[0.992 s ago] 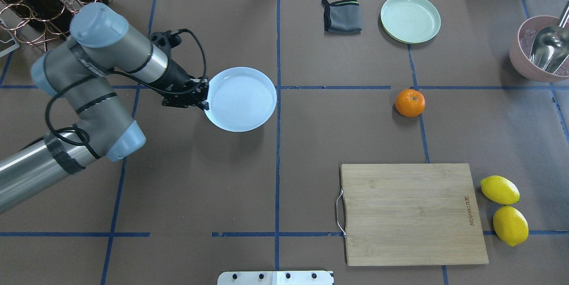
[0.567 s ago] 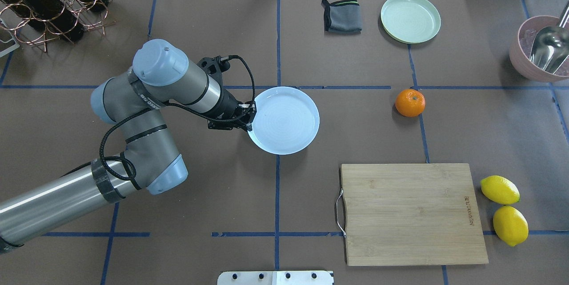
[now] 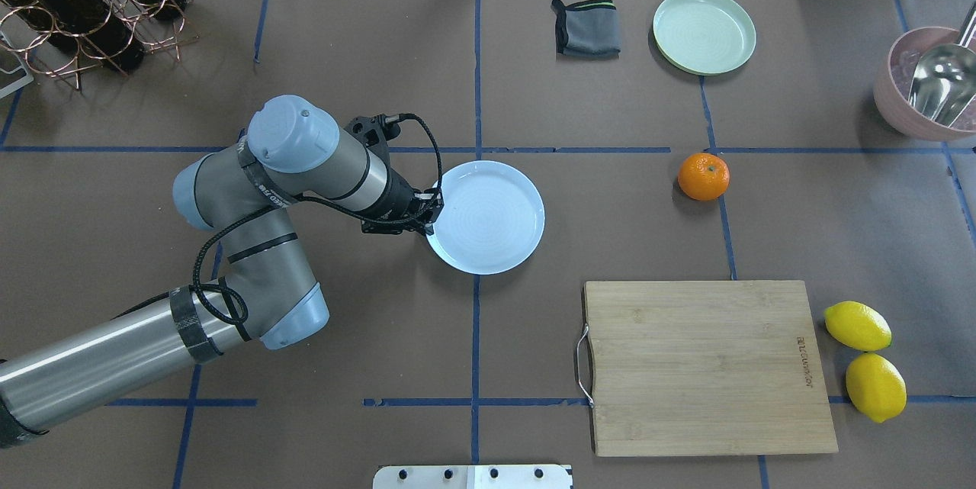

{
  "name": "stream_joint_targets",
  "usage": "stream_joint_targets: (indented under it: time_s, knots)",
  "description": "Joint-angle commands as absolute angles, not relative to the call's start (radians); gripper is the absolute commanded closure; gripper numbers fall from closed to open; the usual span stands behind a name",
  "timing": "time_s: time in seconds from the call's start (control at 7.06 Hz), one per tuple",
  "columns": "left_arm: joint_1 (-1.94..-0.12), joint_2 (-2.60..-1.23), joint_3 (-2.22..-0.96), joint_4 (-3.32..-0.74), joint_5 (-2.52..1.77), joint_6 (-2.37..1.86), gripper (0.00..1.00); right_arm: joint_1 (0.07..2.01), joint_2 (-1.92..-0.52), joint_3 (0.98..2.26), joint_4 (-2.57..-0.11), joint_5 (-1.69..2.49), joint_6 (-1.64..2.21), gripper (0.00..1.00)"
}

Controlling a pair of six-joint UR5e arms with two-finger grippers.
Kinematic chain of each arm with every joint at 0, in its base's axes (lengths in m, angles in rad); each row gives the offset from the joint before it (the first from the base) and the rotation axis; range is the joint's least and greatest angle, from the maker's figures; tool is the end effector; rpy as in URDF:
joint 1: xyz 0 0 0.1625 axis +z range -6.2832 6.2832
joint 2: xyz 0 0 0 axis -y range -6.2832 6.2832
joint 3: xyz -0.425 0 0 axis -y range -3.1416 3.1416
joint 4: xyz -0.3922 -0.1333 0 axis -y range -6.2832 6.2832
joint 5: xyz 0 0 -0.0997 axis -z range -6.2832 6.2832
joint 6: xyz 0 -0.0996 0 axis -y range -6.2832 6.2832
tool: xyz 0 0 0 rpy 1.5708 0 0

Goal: Pick orange to plate
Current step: 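Slide the light blue plate with the left gripper toward the table center, then hold the plate with the left gripper while the right gripper grasps the orange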

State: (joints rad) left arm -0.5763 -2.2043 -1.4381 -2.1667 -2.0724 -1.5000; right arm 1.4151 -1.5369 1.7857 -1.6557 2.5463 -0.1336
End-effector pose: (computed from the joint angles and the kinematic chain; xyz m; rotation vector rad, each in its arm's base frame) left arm 0.5562 -0.4633 0.2679 -0.0853 1.1575 -0.1727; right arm -0.0276 -0.5038 0.5295 0.1407 -0.9800 -0.3453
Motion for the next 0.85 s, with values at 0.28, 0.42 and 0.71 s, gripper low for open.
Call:
stream_joint_targets:
  time_s: [0.28,0.42,0.71]
  knots:
    - [-0.583,-2.186,-1.454,-2.167,-2.072,-1.517,0.00,1.212,-1.381,1.782,-1.608,2.511,0.137,0.00]
    - [-0.584,-2.183,-1.454,-2.168,-2.072,-1.517,0.00,1.119,-1.343,1.782,-1.515,2.431,0.325,0.00]
    - [-0.586,-2.178,-1.463,-2.166,-2.071,-1.532,0.00,0.949,-1.339,1.770,-1.291,2.188,0.693,0.00]
